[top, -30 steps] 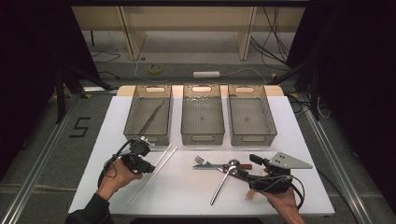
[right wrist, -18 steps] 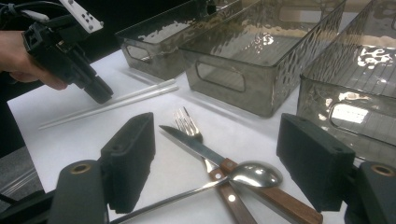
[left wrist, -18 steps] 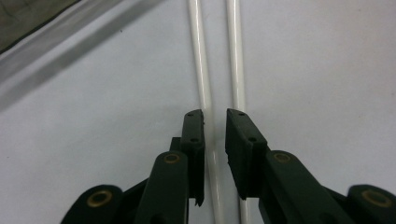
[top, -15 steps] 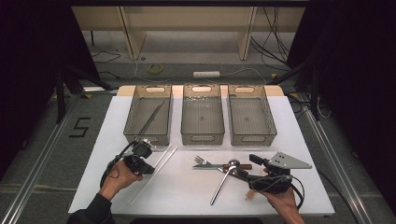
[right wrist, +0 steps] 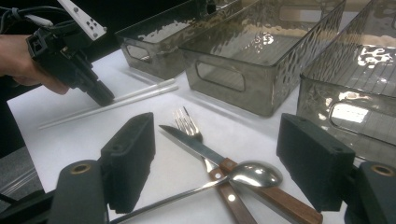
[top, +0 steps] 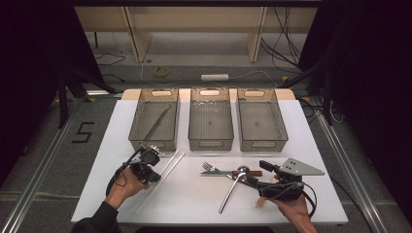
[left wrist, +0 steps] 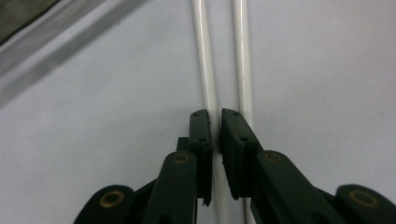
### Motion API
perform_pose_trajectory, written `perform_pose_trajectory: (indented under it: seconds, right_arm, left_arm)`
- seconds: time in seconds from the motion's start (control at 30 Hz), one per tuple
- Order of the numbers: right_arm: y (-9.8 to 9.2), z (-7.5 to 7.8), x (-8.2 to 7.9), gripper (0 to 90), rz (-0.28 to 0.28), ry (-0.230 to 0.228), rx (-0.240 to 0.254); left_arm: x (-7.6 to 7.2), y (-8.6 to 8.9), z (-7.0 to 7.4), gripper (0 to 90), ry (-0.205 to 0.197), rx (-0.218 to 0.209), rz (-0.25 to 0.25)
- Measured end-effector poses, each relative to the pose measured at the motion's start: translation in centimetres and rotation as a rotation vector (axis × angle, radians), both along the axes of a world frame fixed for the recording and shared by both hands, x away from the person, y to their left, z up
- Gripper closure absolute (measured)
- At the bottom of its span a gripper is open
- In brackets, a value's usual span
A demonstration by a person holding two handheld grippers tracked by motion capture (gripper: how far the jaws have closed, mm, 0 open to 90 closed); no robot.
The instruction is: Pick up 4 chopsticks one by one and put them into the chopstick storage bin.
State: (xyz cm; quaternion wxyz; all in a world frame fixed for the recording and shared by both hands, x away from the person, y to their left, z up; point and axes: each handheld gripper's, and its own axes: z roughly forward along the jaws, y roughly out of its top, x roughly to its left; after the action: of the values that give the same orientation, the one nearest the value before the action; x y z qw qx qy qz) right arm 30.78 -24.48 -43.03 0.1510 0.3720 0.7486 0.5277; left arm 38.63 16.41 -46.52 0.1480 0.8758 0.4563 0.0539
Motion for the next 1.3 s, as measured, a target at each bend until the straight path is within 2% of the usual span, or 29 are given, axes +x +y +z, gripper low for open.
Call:
perform_pose_trajectory:
  seconds: [0.33, 0.47, 0.67, 0.97, 1.3]
  right_arm:
    - [-0.02, -0.01, 0.00, 29.1, -0.002, -0.001, -0.003]
    - [0.01, -0.02, -0.01, 29.2, -0.001, 0.000, -0.005]
    - [-0.03, -0.01, 0.00, 29.2, -0.002, -0.001, -0.004]
    - [-0.06, 0.02, 0.00, 29.2, -0.001, -0.003, -0.005]
    - [-0.07, 0.04, 0.00, 29.2, -0.001, -0.003, -0.003]
  left_arm:
    - [-0.16, -0.20, -0.03, 83.5, -0.011, 0.008, 0.032]
    - [-0.17, -0.02, -0.08, 84.1, -0.008, -0.010, 0.049]
    - [-0.23, 0.00, -0.04, 84.6, -0.011, -0.006, 0.042]
    - [-0.18, 0.18, 0.06, 84.7, -0.021, -0.039, 0.040]
    - [-0.28, 0.77, 0.80, 84.7, -0.033, -0.074, 0.019]
